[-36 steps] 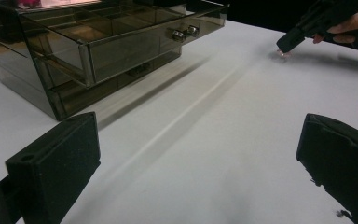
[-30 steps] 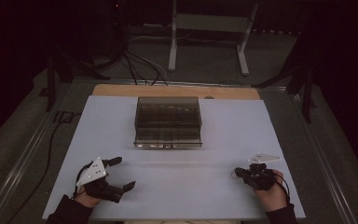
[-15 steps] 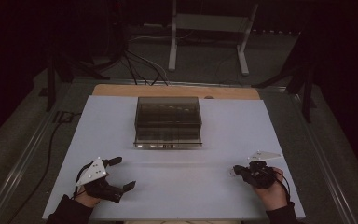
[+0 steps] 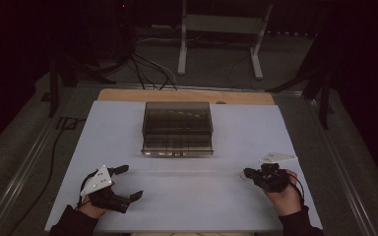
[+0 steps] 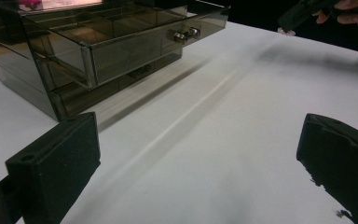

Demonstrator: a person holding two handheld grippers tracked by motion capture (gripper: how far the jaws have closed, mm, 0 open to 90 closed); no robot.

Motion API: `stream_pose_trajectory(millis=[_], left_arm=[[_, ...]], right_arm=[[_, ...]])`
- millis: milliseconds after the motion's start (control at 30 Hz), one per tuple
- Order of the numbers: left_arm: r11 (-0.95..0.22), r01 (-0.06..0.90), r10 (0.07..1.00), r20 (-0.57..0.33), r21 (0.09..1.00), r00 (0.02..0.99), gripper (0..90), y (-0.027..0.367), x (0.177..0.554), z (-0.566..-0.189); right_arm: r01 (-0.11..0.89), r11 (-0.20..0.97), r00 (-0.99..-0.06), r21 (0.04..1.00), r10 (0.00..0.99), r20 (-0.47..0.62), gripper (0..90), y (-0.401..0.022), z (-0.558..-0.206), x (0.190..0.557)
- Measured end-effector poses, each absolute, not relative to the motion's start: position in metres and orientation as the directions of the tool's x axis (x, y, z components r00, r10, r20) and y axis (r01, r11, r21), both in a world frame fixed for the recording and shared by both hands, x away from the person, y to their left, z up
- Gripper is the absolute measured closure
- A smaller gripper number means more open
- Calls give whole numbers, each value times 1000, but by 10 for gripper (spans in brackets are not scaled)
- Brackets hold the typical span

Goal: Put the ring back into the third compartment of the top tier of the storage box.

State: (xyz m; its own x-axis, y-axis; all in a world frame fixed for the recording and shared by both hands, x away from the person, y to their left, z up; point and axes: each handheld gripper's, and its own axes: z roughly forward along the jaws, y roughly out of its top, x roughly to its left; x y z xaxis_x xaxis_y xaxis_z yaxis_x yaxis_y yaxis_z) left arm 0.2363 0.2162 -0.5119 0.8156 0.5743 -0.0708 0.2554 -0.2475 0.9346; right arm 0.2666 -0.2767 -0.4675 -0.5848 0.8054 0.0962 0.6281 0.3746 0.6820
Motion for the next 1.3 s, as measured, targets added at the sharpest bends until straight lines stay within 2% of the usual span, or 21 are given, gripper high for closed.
stream_pose_trajectory(millis=[1300], left_arm=[[-248,253,572,-69,935,817,6,216,236,-511]], right_arm=[[552,390,-637,737,768,71,870,-245,-421,302]])
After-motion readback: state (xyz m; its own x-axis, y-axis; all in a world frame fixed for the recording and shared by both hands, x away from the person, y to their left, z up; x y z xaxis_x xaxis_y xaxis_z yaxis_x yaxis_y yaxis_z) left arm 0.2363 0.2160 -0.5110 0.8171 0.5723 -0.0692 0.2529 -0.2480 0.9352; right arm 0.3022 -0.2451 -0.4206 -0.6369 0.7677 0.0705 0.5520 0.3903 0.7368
